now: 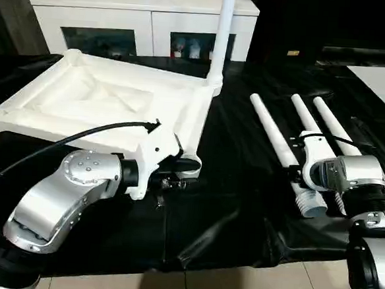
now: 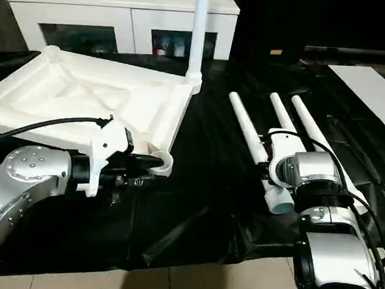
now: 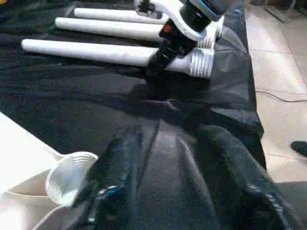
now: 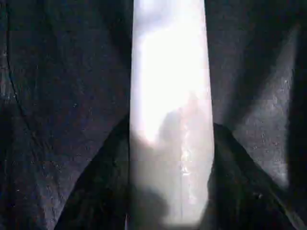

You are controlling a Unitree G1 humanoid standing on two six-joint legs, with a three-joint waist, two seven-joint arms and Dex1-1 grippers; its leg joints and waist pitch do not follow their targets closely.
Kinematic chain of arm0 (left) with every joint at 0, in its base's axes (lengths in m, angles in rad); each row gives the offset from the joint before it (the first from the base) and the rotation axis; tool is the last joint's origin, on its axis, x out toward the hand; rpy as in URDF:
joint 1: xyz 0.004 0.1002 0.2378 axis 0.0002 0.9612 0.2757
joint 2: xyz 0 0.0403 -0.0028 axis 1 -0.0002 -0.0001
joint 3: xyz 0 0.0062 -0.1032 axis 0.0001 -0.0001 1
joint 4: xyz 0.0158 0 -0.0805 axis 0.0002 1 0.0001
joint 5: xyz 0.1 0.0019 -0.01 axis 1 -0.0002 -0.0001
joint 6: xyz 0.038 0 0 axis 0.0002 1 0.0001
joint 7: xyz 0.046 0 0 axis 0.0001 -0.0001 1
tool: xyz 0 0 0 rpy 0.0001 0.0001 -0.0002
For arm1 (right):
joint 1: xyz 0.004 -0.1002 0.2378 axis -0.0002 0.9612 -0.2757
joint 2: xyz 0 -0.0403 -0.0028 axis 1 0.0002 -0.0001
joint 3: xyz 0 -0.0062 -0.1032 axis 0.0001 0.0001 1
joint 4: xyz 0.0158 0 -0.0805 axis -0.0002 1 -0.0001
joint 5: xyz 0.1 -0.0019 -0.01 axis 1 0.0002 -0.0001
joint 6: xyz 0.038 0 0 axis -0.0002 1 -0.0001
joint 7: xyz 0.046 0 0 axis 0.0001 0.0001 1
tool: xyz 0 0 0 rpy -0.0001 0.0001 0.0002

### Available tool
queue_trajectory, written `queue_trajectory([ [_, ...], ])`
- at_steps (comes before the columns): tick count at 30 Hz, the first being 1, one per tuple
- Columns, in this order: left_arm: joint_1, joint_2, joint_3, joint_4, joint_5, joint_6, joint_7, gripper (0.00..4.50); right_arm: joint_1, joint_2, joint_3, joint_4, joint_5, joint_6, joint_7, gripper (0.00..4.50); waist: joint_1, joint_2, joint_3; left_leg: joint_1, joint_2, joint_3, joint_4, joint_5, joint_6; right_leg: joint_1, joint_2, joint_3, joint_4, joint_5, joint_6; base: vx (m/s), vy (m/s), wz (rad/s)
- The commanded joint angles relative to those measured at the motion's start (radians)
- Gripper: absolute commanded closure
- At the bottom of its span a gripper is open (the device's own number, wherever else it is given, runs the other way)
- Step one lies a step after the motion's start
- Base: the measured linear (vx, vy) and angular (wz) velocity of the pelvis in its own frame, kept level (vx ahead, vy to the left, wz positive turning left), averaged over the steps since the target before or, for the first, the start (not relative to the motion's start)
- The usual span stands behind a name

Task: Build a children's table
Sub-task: Pick table leg

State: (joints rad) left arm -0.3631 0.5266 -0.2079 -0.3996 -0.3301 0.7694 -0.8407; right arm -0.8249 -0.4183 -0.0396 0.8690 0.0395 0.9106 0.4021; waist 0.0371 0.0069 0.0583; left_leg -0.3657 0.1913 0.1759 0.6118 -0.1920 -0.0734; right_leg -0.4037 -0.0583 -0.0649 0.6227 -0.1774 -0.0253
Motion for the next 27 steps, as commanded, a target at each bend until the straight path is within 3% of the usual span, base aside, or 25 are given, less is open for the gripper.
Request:
queue_trajectory([
  [1, -0.017, 0.002, 0.014, -0.018, -0.004, 0.005, 0.008, 2.06, 0.007, -0.006, -0.039, 0.025, 0.027, 0.013, -0.018, 2.64, 0.001, 0.000, -0.066, 0.008, 0.027, -0.007, -0.063, -0.187, -0.021, 0.051, -0.066, 0.047, -0.076, -0.249, -0.206, 0.000, 0.000, 0.00],
  [2, -0.018, -0.001, 0.019, -0.014, -0.003, 0.003, 0.014, 1.92, 0.008, -0.007, -0.067, 0.022, 0.043, 0.013, -0.030, 2.66, 0.001, -0.001, -0.067, 0.010, 0.026, -0.006, -0.062, -0.192, -0.021, 0.050, -0.066, 0.047, -0.077, -0.256, -0.203, 0.000, 0.000, 0.00],
  [4, -0.018, -0.001, 0.019, -0.014, -0.003, 0.003, 0.014, 1.80, 0.008, -0.007, -0.067, 0.022, 0.043, 0.013, -0.030, 2.67, 0.002, -0.001, -0.067, 0.009, 0.026, -0.007, -0.062, -0.188, -0.022, 0.050, -0.065, 0.047, -0.076, -0.255, -0.201, 0.000, 0.000, 0.00],
  [5, -0.029, -0.017, 0.034, 0.003, 0.002, -0.001, 0.047, 1.76, 0.017, -0.010, -0.114, -0.014, 0.073, 0.006, -0.039, 2.67, 0.001, -0.002, -0.067, 0.007, 0.025, -0.005, -0.062, -0.189, -0.021, 0.051, -0.065, 0.048, -0.077, -0.255, -0.195, 0.000, 0.000, 0.00],
  [9, -0.071, -0.083, 0.095, 0.054, -0.007, 0.023, 0.141, 1.41, 0.043, -0.004, -0.192, -0.141, 0.130, -0.020, -0.030, 2.67, 0.004, -0.002, -0.070, 0.006, 0.024, -0.008, -0.060, -0.168, -0.014, 0.055, -0.063, 0.045, -0.074, -0.230, -0.193, 0.000, 0.000, 0.00],
  [13, -0.144, -0.201, 0.210, 0.113, -0.069, 0.091, 0.261, 1.10, 0.101, 0.036, -0.290, -0.364, 0.242, -0.141, 0.024, 2.67, 0.011, -0.005, -0.072, 0.006, 0.024, -0.004, -0.058, -0.151, 0.005, 0.056, -0.065, 0.048, -0.077, -0.211, -0.181, 0.000, 0.000, 0.00],
  [14, -0.164, -0.237, 0.244, 0.123, -0.107, 0.122, 0.282, 0.97, 0.122, 0.056, -0.319, -0.430, 0.292, -0.185, 0.064, 2.67, 0.008, -0.007, -0.073, -0.001, 0.025, -0.010, -0.061, -0.135, 0.014, 0.061, -0.065, 0.044, -0.071, -0.201, -0.186, 0.000, 0.000, 0.00],
  [15, -0.188, -0.278, 0.280, 0.137, -0.161, 0.167, 0.296, 0.97, 0.146, 0.083, -0.349, -0.502, 0.363, -0.200, 0.126, 2.67, 0.010, -0.004, -0.073, 0.001, 0.022, -0.005, -0.059, -0.138, 0.020, 0.059, -0.065, 0.045, -0.075, -0.206, -0.185, 0.000, 0.000, 0.00],
  [16, -0.199, -0.297, 0.296, 0.144, -0.187, 0.188, 0.304, 0.90, 0.158, 0.096, -0.362, -0.537, 0.397, -0.202, 0.156, 2.67, 0.013, -0.008, -0.074, 0.005, 0.024, -0.004, -0.056, -0.137, 0.036, 0.057, -0.067, 0.048, -0.076, -0.188, -0.193, 0.000, 0.000, 0.00],
  [17, -0.222, -0.330, 0.316, 0.161, -0.231, 0.215, 0.312, 0.90, 0.187, 0.119, -0.377, -0.610, 0.466, -0.192, 0.224, 2.67, 0.014, -0.006, -0.073, -0.001, 0.023, -0.006, -0.059, -0.124, 0.051, 0.059, -0.064, 0.044, -0.076, -0.183, -0.199, 0.000, 0.000, 0.00],
  [20, -0.255, -0.374, 0.336, 0.191, -0.275, 0.238, 0.324, 0.62, 0.221, 0.144, -0.375, -0.691, 0.537, -0.161, 0.290, 2.67, 0.018, -0.005, -0.074, 0.001, 0.023, -0.004, -0.057, -0.115, 0.069, 0.058, -0.061, 0.045, -0.077, -0.169, -0.205, 0.000, 0.000, 0.00],
  [21, -0.299, -0.426, 0.362, 0.227, -0.308, 0.243, 0.346, 0.59, 0.248, 0.171, -0.364, -0.768, 0.605, -0.131, 0.335, 2.68, 0.028, -0.004, -0.075, 0.005, 0.027, -0.007, -0.058, -0.108, 0.078, 0.055, -0.064, 0.043, -0.079, -0.175, -0.210, 0.000, 0.000, 0.00],
  [23, -0.344, -0.467, 0.386, 0.261, -0.329, 0.249, 0.366, 0.25, 0.267, 0.194, -0.341, -0.833, 0.664, -0.096, 0.364, 2.68, 0.031, -0.002, -0.074, 0.006, 0.027, -0.008, -0.060, -0.119, 0.072, 0.055, -0.065, 0.041, -0.085, -0.200, -0.207, 0.000, 0.000, 0.00],
  [27, -0.410, -0.514, 0.416, 0.286, -0.408, 0.273, 0.366, 0.12, 0.287, 0.203, -0.280, -0.895, 0.712, -0.054, 0.404, 2.68, 0.034, -0.004, -0.070, 0.005, 0.026, -0.011, -0.063, -0.135, 0.054, 0.056, -0.069, 0.041, -0.091, -0.260, -0.182, 0.000, 0.000, 0.00],
])
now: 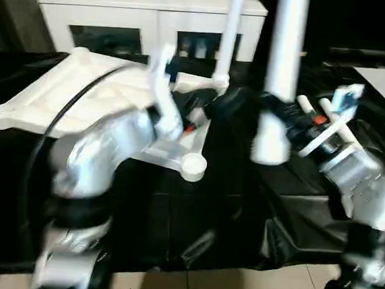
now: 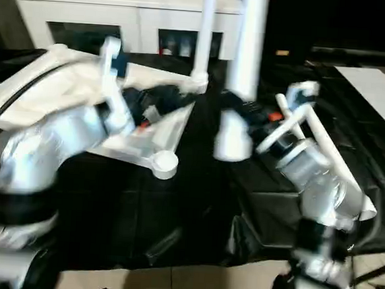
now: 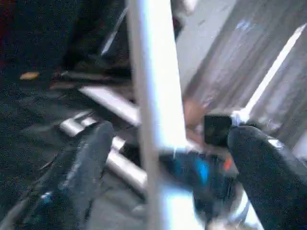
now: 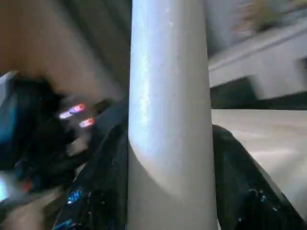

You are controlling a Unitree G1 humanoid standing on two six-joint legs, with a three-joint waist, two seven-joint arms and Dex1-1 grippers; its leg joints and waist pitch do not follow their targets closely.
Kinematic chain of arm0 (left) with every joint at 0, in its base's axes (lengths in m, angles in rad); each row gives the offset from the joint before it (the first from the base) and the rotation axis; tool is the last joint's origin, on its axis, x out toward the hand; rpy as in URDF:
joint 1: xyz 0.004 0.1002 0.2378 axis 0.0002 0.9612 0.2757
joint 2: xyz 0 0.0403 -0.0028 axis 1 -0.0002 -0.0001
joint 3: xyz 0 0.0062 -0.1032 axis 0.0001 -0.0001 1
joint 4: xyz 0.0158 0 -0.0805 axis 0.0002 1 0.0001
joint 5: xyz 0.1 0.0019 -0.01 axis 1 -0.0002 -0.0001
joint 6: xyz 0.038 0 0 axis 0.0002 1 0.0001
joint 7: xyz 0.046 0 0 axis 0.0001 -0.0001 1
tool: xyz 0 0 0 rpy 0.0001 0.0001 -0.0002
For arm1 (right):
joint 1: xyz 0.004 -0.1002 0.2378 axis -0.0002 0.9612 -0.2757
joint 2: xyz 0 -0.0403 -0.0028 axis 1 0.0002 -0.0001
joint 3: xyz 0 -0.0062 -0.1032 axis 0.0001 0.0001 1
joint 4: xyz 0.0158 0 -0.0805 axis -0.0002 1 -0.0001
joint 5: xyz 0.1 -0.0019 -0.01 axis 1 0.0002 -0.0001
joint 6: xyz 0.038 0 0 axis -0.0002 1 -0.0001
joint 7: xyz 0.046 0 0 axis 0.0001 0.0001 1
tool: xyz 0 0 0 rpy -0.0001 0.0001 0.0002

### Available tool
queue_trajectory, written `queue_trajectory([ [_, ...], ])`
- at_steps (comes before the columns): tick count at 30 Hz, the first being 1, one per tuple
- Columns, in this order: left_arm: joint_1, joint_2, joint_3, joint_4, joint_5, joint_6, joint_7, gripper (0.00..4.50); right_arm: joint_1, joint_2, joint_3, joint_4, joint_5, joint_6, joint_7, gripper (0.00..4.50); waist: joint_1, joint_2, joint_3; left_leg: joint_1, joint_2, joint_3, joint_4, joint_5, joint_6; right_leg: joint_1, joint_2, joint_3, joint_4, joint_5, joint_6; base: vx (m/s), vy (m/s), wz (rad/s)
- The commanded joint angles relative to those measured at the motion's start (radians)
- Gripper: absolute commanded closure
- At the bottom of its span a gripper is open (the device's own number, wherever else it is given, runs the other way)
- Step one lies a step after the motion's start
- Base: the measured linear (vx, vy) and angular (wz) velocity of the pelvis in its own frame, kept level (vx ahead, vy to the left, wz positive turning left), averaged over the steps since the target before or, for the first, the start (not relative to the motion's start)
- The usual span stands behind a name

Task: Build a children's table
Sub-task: Pick table leg

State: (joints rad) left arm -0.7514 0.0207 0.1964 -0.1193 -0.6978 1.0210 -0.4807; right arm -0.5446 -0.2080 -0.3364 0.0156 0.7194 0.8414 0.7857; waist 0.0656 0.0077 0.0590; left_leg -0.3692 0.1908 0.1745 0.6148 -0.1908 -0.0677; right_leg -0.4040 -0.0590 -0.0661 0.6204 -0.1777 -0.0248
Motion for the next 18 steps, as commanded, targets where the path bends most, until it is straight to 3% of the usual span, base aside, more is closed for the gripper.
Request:
queue_trajectory([
  [1, -0.031, -0.014, 0.017, 0.006, -0.053, 0.028, 0.006, 0.05, 0.011, -0.008, 0.026, -0.048, 0.034, 0.017, 0.026, 2.68, 0.007, -0.007, -0.070, 0.008, 0.026, -0.009, -0.066, -0.136, 0.043, 0.057, -0.070, 0.042, -0.090, -0.273, -0.174, 0.000, 0.000, 0.00],
  [5, -0.049, -0.023, 0.026, 0.013, -0.080, 0.045, 0.014, 0.00, 0.021, -0.018, 0.054, -0.061, 0.035, 0.025, 0.052, 2.68, 0.012, -0.009, -0.071, 0.005, 0.027, -0.010, -0.068, -0.116, 0.039, 0.057, -0.070, 0.042, -0.091, -0.274, -0.156, 0.000, 0.000, 0.00],
  [10, -0.052, -0.028, 0.020, 0.016, -0.105, 0.069, 0.018, 0.00, 0.035, -0.039, 0.098, -0.080, 0.044, 0.046, 0.068, 2.68, 0.018, -0.015, -0.073, 0.005, 0.029, -0.009, -0.068, -0.083, 0.045, 0.057, -0.071, 0.043, -0.087, -0.235, -0.158, 0.000, 0.000, 0.00],
  [15, -0.038, -0.034, 0.020, 0.008, -0.138, 0.073, 0.017, 0.00, 0.055, -0.060, 0.141, -0.102, 0.052, 0.061, 0.092, 2.68, 0.026, -0.013, -0.073, 0.004, 0.030, -0.009, -0.068, -0.074, 0.047, 0.058, -0.073, 0.044, -0.086, -0.219, -0.157, 0.000, 0.000, 0.00],
  [18, -0.023, 0.005, -0.061, 0.012, -0.023, 0.014, 0.031, 0.00, 0.063, -0.085, 0.224, -0.106, -0.065, -0.010, 0.063, 2.68, 0.025, -0.014, -0.071, 0.005, 0.033, -0.011, -0.071, -0.091, 0.037, 0.055, -0.074, 0.044, -0.091, -0.254, -0.135, 0.000, 0.000, 0.00],
])
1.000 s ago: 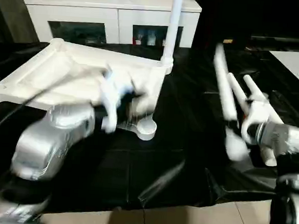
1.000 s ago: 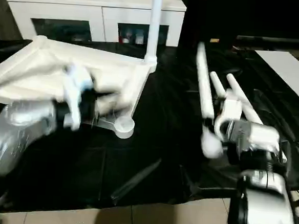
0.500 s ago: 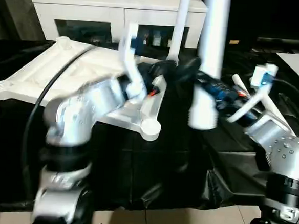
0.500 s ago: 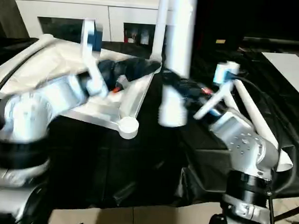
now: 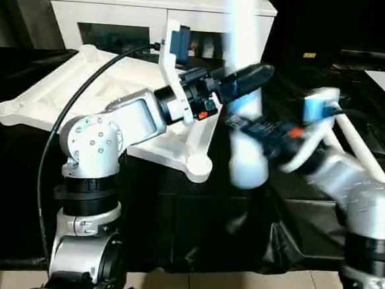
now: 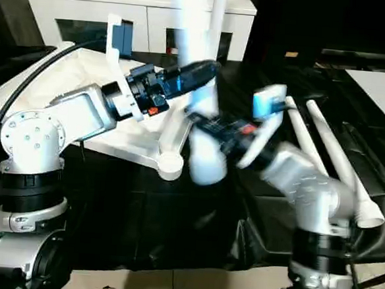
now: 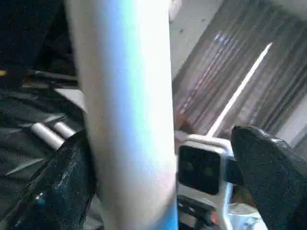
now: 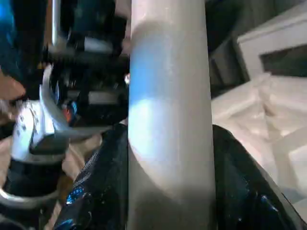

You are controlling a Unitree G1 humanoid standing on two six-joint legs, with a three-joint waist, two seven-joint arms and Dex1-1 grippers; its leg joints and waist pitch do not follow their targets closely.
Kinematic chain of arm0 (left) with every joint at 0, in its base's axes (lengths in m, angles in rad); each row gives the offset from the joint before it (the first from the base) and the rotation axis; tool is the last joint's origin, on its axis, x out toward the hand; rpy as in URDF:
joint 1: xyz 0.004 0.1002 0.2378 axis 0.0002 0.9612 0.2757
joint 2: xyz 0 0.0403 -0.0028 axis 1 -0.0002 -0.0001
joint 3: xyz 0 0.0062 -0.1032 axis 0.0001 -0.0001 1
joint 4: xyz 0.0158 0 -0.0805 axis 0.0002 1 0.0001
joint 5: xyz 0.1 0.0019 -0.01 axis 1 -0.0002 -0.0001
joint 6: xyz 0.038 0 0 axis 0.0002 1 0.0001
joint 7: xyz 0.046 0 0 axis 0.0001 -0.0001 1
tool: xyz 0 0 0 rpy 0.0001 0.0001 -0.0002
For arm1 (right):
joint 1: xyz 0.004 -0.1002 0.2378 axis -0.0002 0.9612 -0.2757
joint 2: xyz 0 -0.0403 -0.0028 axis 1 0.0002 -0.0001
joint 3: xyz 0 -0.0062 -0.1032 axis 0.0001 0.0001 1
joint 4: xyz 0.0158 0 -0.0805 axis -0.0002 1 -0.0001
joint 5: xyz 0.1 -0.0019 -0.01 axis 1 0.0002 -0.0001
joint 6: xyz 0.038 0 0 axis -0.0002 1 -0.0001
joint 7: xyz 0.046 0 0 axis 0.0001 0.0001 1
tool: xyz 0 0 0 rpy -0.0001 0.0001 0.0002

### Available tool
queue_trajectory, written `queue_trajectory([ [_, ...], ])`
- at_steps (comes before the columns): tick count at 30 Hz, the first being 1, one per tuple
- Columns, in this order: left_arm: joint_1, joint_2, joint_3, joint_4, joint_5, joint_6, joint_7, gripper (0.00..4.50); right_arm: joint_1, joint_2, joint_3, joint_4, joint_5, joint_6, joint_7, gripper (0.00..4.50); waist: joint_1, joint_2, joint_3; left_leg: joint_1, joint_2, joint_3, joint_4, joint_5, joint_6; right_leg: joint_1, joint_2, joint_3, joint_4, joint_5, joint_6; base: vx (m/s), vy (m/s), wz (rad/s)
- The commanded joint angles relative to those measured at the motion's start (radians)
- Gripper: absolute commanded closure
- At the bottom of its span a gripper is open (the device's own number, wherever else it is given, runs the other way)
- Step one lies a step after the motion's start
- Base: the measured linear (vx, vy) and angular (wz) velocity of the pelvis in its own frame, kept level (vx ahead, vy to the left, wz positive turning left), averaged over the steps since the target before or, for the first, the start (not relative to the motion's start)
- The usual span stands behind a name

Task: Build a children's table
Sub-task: Pick table leg

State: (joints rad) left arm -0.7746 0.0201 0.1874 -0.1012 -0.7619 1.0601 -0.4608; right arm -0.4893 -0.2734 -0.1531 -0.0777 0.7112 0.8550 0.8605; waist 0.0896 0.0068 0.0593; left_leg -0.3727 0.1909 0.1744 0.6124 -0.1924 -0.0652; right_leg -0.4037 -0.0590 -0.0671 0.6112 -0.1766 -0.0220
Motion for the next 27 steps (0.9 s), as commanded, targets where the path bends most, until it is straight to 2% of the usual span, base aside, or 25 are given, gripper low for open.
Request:
queue_trajectory([
  [1, 0.001, 0.007, -0.056, 0.000, 0.055, -0.035, 0.020, 0.00, 0.007, -0.023, 0.062, -0.012, -0.087, -0.044, -0.024, 2.68, 0.000, -0.012, -0.070, 0.009, 0.033, -0.011, -0.069, -0.095, 0.029, 0.054, -0.073, 0.045, -0.082, -0.267, -0.131, 0.000, 0.000, 0.00],
  [3, 0.002, 0.014, -0.067, 0.011, 0.089, -0.057, 0.041, 0.00, 0.004, -0.022, 0.094, -0.013, -0.139, -0.087, -0.054, 2.68, -0.002, -0.010, -0.070, 0.009, 0.032, -0.011, -0.070, -0.100, 0.012, 0.053, -0.074, 0.047, -0.084, -0.281, -0.117, 0.000, 0.000, 0.00],
  [7, -0.005, 0.010, -0.062, 0.038, 0.137, -0.073, 0.123, 0.00, -0.016, 0.002, 0.146, 0.013, -0.260, -0.173, -0.171, 2.68, -0.006, -0.008, -0.071, 0.009, 0.032, -0.012, -0.070, -0.101, -0.001, 0.052, -0.073, 0.047, -0.079, -0.250, -0.127, 0.000, 0.000, 0.00],
  [9, -0.009, -0.005, -0.046, 0.050, 0.162, -0.082, 0.193, 0.00, -0.025, 0.002, 0.215, 0.034, -0.372, -0.245, -0.250, 2.68, -0.007, -0.007, -0.072, 0.010, 0.033, -0.012, -0.070, -0.101, -0.004, 0.052, -0.073, 0.048, -0.076, -0.231, -0.136, 0.000, 0.000, 0.00],
  [10, -0.010, -0.009, -0.040, 0.052, 0.162, -0.083, 0.201, 0.00, -0.026, 0.000, 0.227, 0.037, -0.390, -0.257, -0.260, 2.68, -0.009, -0.006, -0.072, 0.009, 0.030, -0.011, -0.068, -0.099, -0.008, 0.054, -0.072, 0.047, -0.076, -0.216, -0.141, 0.000, 0.000, 0.00],
  [11, -0.015, -0.029, -0.014, 0.064, 0.165, -0.093, 0.240, 0.00, -0.030, 0.001, 0.272, 0.057, -0.468, -0.307, -0.315, 2.68, -0.009, -0.010, -0.073, 0.009, 0.032, -0.012, -0.069, -0.099, -0.006, 0.055, -0.073, 0.048, -0.075, -0.209, -0.143, 0.000, 0.000, 0.00],
  [14, -0.020, -0.059, 0.026, 0.089, 0.163, -0.118, 0.285, 0.00, -0.043, 0.047, 0.289, 0.089, -0.545, -0.351, -0.436, 2.68, -0.012, -0.010, -0.072, 0.008, 0.027, -0.010, -0.068, -0.096, -0.002, 0.053, -0.072, 0.049, -0.075, -0.203, -0.150, 0.000, 0.000, 0.00],
  [15, -0.020, -0.059, 0.026, 0.089, 0.163, -0.118, 0.285, 0.18, -0.043, 0.047, 0.289, 0.089, -0.545, -0.351, -0.436, 2.68, -0.013, -0.010, -0.072, 0.008, 0.027, -0.009, -0.068, -0.099, 0.000, 0.053, -0.072, 0.049, -0.076, -0.204, -0.150, 0.000, 0.000, 0.00],
  [16, -0.026, -0.075, 0.049, 0.108, 0.159, -0.138, 0.308, 0.28, -0.042, 0.060, 0.313, 0.097, -0.569, -0.378, -0.447, 2.68, -0.012, -0.011, -0.073, 0.010, 0.028, -0.010, -0.068, -0.105, 0.005, 0.055, -0.071, 0.049, -0.075, -0.201, -0.148, 0.000, 0.000, 0.00],
  [18, -0.031, -0.085, 0.068, 0.119, 0.152, -0.152, 0.324, 0.35, -0.039, 0.068, 0.334, 0.103, -0.586, -0.395, -0.452, 2.68, -0.013, -0.010, -0.072, 0.008, 0.027, -0.010, -0.068, -0.105, 0.009, 0.056, -0.069, 0.048, -0.074, -0.181, -0.145, 0.000, 0.000, 0.00],
  [19, -0.039, -0.101, 0.098, 0.131, 0.137, -0.167, 0.354, 0.39, -0.035, 0.073, 0.366, 0.120, -0.631, -0.433, -0.479, 2.68, -0.013, -0.011, -0.073, 0.009, 0.028, -0.010, -0.068, -0.108, 0.010, 0.056, -0.070, 0.049, -0.073, -0.177, -0.146, 0.000, 0.000, 0.00],
  [20, -0.042, -0.106, 0.109, 0.136, 0.135, -0.173, 0.370, 0.48, -0.036, 0.078, 0.375, 0.133, -0.652, -0.452, -0.501, 2.68, -0.014, -0.011, -0.072, 0.008, 0.028, -0.010, -0.068, -0.105, 0.010, 0.056, -0.070, 0.048, -0.073, -0.168, -0.149, 0.000, 0.000, 0.00],
  [22, -0.048, -0.114, 0.130, 0.144, 0.129, -0.185, 0.389, 0.63, -0.039, 0.094, 0.384, 0.152, -0.664, -0.476, -0.513, 2.68, -0.016, -0.012, -0.071, 0.007, 0.026, -0.009, -0.068, -0.117, 0.013, 0.055, -0.070, 0.049, -0.074, -0.180, -0.149, 0.000, 0.000, 0.00],
  [27, -0.041, -0.110, 0.130, 0.146, 0.126, -0.170, 0.383, 1.03, -0.044, 0.100, 0.403, 0.156, -0.683, -0.509, -0.503, 2.68, -0.016, -0.010, -0.071, 0.010, 0.030, -0.010, -0.069, -0.120, 0.020, 0.053, -0.069, 0.049, -0.072, -0.174, -0.142, 0.000, 0.000, 0.00],
])
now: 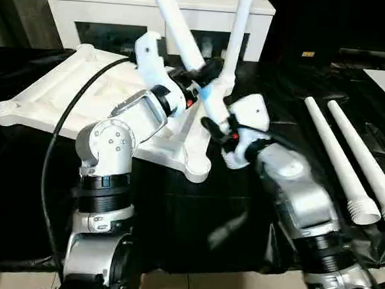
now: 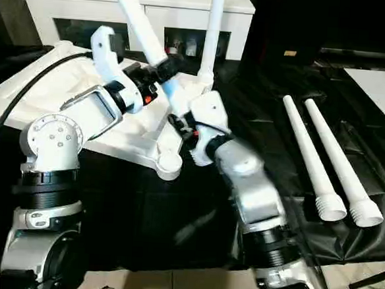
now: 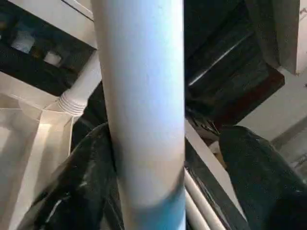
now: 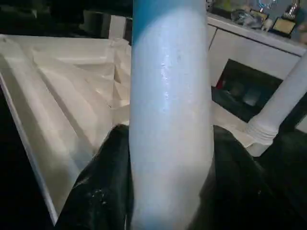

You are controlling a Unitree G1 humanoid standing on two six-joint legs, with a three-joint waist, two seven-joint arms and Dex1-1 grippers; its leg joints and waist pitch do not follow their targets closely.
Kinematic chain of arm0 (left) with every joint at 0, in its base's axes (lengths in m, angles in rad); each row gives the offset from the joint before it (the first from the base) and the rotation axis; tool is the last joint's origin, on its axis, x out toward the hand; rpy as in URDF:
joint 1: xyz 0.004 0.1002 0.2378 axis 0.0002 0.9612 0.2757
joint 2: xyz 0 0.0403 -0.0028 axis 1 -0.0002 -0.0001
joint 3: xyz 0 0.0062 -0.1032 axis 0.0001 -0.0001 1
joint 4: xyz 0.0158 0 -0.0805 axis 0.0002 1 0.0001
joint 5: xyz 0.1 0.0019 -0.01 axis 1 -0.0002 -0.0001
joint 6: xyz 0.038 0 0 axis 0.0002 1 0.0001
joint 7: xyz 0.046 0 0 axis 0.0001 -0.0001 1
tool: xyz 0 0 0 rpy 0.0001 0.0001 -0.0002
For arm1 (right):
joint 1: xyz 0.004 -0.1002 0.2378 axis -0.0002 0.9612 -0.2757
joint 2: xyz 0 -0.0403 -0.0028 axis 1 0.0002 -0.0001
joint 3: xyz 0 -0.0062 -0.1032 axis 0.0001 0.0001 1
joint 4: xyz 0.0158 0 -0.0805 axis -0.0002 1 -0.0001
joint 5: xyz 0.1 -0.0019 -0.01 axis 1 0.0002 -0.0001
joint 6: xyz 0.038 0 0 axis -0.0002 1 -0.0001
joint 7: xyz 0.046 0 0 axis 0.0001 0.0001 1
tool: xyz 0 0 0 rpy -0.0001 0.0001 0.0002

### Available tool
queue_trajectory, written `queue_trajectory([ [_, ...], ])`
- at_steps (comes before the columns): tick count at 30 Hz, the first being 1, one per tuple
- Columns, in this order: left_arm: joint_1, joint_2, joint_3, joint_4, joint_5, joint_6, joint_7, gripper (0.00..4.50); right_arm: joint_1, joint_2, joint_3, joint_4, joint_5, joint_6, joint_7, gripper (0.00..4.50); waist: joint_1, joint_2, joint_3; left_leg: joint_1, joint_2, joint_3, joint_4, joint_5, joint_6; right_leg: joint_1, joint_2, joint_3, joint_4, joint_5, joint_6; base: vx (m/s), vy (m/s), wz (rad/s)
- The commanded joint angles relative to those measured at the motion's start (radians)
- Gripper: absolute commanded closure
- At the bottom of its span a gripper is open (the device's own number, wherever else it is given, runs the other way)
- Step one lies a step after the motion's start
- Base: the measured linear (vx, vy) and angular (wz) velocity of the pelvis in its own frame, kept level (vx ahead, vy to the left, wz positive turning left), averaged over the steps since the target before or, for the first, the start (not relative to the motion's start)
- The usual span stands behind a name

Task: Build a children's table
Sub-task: Pick table leg

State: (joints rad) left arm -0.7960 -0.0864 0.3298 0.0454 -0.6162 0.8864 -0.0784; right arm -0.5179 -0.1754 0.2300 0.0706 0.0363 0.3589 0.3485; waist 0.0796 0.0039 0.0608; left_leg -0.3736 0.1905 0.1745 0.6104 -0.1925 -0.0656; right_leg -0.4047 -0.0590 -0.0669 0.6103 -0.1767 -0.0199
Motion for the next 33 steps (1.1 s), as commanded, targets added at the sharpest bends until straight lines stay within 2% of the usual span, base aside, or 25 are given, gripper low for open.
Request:
queue_trajectory([
  [1, -0.016, -0.003, -0.016, -0.001, -0.021, 0.013, -0.004, 1.13, -0.017, 0.005, 0.021, 0.010, -0.010, -0.018, 0.007, 2.68, -0.007, -0.008, -0.073, 0.011, 0.029, -0.010, -0.066, -0.120, 0.022, 0.055, -0.069, 0.049, -0.070, -0.170, -0.147, 0.000, 0.000, 0.00],
  [8, -0.010, -0.011, -0.021, -0.001, -0.032, 0.025, 0.009, 1.67, -0.032, 0.023, 0.023, 0.030, -0.029, -0.066, 0.005, 2.68, -0.009, -0.009, -0.073, 0.010, 0.030, -0.010, -0.066, -0.117, 0.027, 0.056, -0.070, 0.049, -0.068, -0.151, -0.159, 0.000, 0.000, 0.00],
  [10, -0.011, -0.013, -0.016, 0.001, -0.036, 0.023, 0.008, 1.67, -0.033, 0.023, 0.023, 0.033, -0.030, -0.072, 0.009, 2.68, -0.012, -0.009, -0.073, 0.010, 0.029, -0.010, -0.066, -0.117, 0.029, 0.057, -0.069, 0.049, -0.067, -0.149, -0.162, 0.000, 0.000, 0.00],
  [13, -0.012, -0.013, -0.015, 0.003, -0.036, 0.021, 0.006, 2.03, -0.033, 0.023, 0.026, 0.032, -0.030, -0.080, 0.016, 2.68, -0.016, -0.009, -0.072, 0.008, 0.028, -0.010, -0.066, -0.118, 0.031, 0.057, -0.069, 0.049, -0.068, -0.153, -0.163, 0.000, 0.000, 0.00],
  [16, -0.009, -0.012, -0.016, 0.004, -0.039, 0.018, -0.003, 2.13, -0.031, 0.029, 0.029, 0.027, -0.028, -0.092, 0.029, 2.68, -0.021, -0.009, -0.073, 0.008, 0.028, -0.010, -0.065, -0.118, 0.034, 0.058, -0.069, 0.049, -0.068, -0.153, -0.163, 0.000, 0.000, 0.00],
  [19, -0.008, -0.011, -0.015, 0.002, -0.045, 0.018, -0.005, 2.49, -0.032, 0.030, 0.030, 0.030, -0.030, -0.095, 0.030, 2.68, -0.023, -0.009, -0.073, 0.009, 0.029, -0.010, -0.065, -0.117, 0.038, 0.058, -0.069, 0.049, -0.067, -0.151, -0.168, 0.000, 0.000, 0.00],
  [24, -0.007, 0.000, -0.007, 0.009, -0.047, 0.006, -0.003, 2.67, -0.033, 0.035, 0.027, 0.033, -0.028, -0.114, 0.041, 2.68, -0.023, -0.009, -0.073, 0.010, 0.029, -0.010, -0.065, -0.117, 0.040, 0.057, -0.069, 0.049, -0.067, -0.147, -0.174, 0.000, 0.000, 0.00],
  [25, -0.008, 0.003, -0.006, 0.009, -0.049, 0.006, -0.007, 2.68, -0.033, 0.039, 0.022, 0.032, -0.022, -0.117, 0.046, 2.33, -0.023, -0.008, -0.073, 0.010, 0.030, -0.010, -0.065, -0.118, 0.039, 0.057, -0.070, 0.049, -0.067, -0.149, -0.174, 0.000, 0.000, 0.00],
  [27, -0.008, 0.014, -0.001, 0.004, -0.058, 0.009, -0.021, 2.68, -0.032, 0.046, 0.006, 0.028, 0.006, -0.110, 0.063, 1.96, -0.023, -0.009, -0.073, 0.009, 0.029, -0.009, -0.065, -0.118, 0.043, 0.058, -0.070, 0.050, -0.066, -0.146, -0.175, 0.000, 0.000, 0.00],
  [30, -0.007, 0.026, -0.003, -0.002, -0.062, 0.013, -0.037, 2.69, -0.032, 0.051, -0.008, 0.021, 0.034, -0.096, 0.079, 1.79, -0.023, -0.008, -0.073, 0.010, 0.030, -0.009, -0.065, -0.116, 0.044, 0.057, -0.069, 0.049, -0.066, -0.142, -0.177, 0.000, 0.000, 0.00],
  [31, -0.005, 0.039, -0.011, -0.006, -0.063, 0.020, -0.055, 2.69, -0.032, 0.055, -0.029, 0.004, 0.079, -0.068, 0.105, 1.66, -0.023, -0.007, -0.073, 0.011, 0.031, -0.010, -0.065, -0.112, 0.046, 0.057, -0.069, 0.049, -0.065, -0.134, -0.180, 0.000, 0.000, 0.00],
  [32, -0.005, 0.039, -0.011, -0.006, -0.063, 0.020, -0.055, 2.69, -0.032, 0.055, -0.029, 0.004, 0.079, -0.068, 0.105, 1.55, -0.022, -0.011, -0.073, 0.011, 0.031, -0.010, -0.066, -0.115, 0.052, 0.058, -0.069, 0.049, -0.063, -0.135, -0.181, 0.000, 0.000, 0.00],
  [33, 0.008, 0.090, -0.052, -0.033, -0.074, 0.054, -0.133, 2.69, -0.035, 0.041, -0.107, -0.060, 0.240, 0.056, 0.194, 1.49, -0.022, -0.014, -0.072, 0.013, 0.029, -0.009, -0.065, -0.119, 0.057, 0.059, -0.067, 0.049, -0.064, -0.137, -0.179, 0.000, 0.000, 0.00],
])
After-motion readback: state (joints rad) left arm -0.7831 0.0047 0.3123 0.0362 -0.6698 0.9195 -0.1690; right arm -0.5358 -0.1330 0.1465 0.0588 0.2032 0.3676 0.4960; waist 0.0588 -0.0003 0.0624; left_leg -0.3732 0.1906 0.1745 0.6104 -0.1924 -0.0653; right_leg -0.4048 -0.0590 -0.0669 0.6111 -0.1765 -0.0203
